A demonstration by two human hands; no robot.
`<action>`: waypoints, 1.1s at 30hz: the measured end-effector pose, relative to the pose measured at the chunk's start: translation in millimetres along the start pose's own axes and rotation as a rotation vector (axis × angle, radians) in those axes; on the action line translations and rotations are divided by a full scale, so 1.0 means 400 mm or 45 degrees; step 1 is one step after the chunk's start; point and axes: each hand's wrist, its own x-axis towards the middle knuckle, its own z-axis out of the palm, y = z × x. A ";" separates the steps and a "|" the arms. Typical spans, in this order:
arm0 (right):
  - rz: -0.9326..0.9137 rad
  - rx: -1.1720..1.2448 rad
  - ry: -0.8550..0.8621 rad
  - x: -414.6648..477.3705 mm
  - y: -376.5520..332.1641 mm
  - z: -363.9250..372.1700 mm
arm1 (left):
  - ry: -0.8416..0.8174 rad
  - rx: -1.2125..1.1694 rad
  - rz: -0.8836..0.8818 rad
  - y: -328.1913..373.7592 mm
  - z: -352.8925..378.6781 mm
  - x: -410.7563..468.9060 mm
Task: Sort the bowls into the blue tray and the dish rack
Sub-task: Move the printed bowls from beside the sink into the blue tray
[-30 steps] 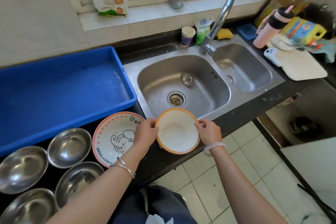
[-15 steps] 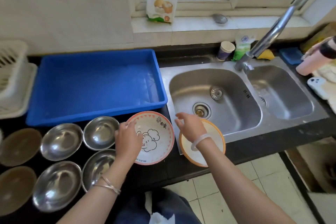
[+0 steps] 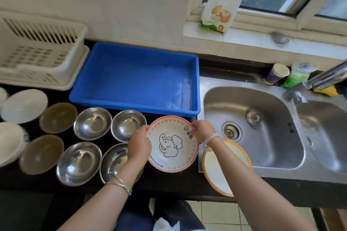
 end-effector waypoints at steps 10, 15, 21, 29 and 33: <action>-0.073 0.446 0.018 -0.023 -0.047 -0.140 | 0.197 -0.448 -0.035 0.034 -0.115 0.050; -0.090 0.645 0.062 0.017 -0.127 -0.204 | 0.185 -0.757 -0.112 0.044 -0.185 0.089; -0.007 0.948 0.068 0.108 -0.248 -0.193 | 0.115 -1.136 -0.302 0.016 -0.244 0.177; 0.152 1.185 0.047 0.266 -0.403 -0.093 | 0.189 -1.068 -0.429 -0.047 -0.318 0.369; 0.240 1.167 0.006 0.332 -0.448 -0.047 | 0.121 -1.042 -0.472 -0.090 -0.336 0.454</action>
